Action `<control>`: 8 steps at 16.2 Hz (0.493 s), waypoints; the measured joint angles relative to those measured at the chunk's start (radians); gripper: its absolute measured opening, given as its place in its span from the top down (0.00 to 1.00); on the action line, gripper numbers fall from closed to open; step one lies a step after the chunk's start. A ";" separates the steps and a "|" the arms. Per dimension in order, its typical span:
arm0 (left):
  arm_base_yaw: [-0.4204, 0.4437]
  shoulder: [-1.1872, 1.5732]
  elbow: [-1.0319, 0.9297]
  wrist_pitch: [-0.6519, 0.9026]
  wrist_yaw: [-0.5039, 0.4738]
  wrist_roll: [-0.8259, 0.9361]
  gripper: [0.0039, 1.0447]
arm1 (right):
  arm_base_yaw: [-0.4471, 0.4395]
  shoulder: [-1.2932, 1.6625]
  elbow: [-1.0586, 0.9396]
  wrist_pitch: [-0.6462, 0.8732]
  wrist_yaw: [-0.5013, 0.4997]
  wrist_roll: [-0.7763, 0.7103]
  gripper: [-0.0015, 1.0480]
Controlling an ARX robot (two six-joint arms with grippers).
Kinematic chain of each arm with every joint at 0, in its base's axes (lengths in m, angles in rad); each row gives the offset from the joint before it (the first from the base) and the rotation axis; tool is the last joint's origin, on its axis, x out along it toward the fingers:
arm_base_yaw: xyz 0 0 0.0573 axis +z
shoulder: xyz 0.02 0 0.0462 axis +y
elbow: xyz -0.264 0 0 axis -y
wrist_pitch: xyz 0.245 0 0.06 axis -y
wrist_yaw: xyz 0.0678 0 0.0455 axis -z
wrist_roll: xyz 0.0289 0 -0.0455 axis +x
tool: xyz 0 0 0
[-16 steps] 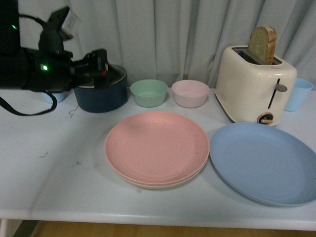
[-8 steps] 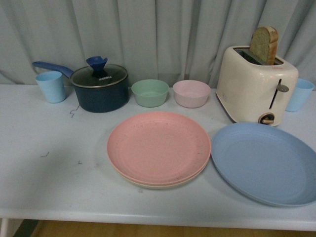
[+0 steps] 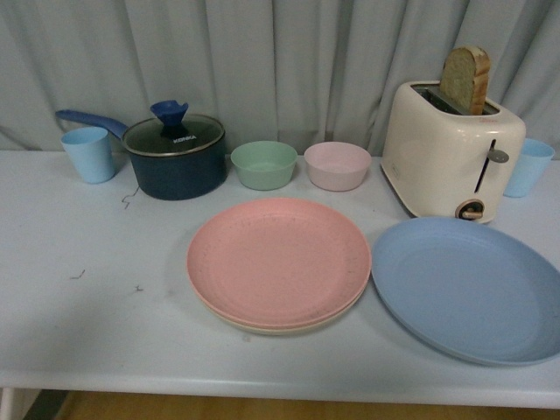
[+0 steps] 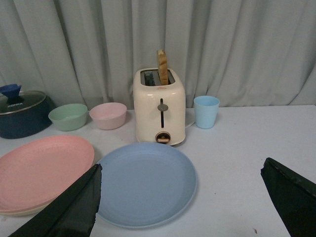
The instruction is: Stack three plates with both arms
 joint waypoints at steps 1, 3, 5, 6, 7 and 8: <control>0.000 -0.018 -0.005 -0.003 0.000 0.000 0.99 | 0.000 0.000 0.000 0.000 0.000 0.000 0.06; 0.000 -0.069 -0.024 -0.024 0.000 0.000 0.99 | 0.000 0.000 0.000 0.000 0.000 0.000 0.06; 0.000 -0.132 -0.064 -0.071 0.000 0.000 0.99 | 0.000 0.000 0.000 0.000 0.000 0.000 0.06; 0.000 -0.164 -0.072 -0.090 0.000 0.000 0.99 | 0.000 0.000 0.000 0.000 0.000 0.000 0.06; 0.000 -0.210 -0.081 -0.119 0.000 0.000 0.99 | 0.000 0.000 0.000 0.000 0.000 0.000 0.06; 0.000 -0.244 -0.089 -0.144 0.000 0.000 0.99 | 0.000 0.000 0.000 0.000 0.000 0.000 0.06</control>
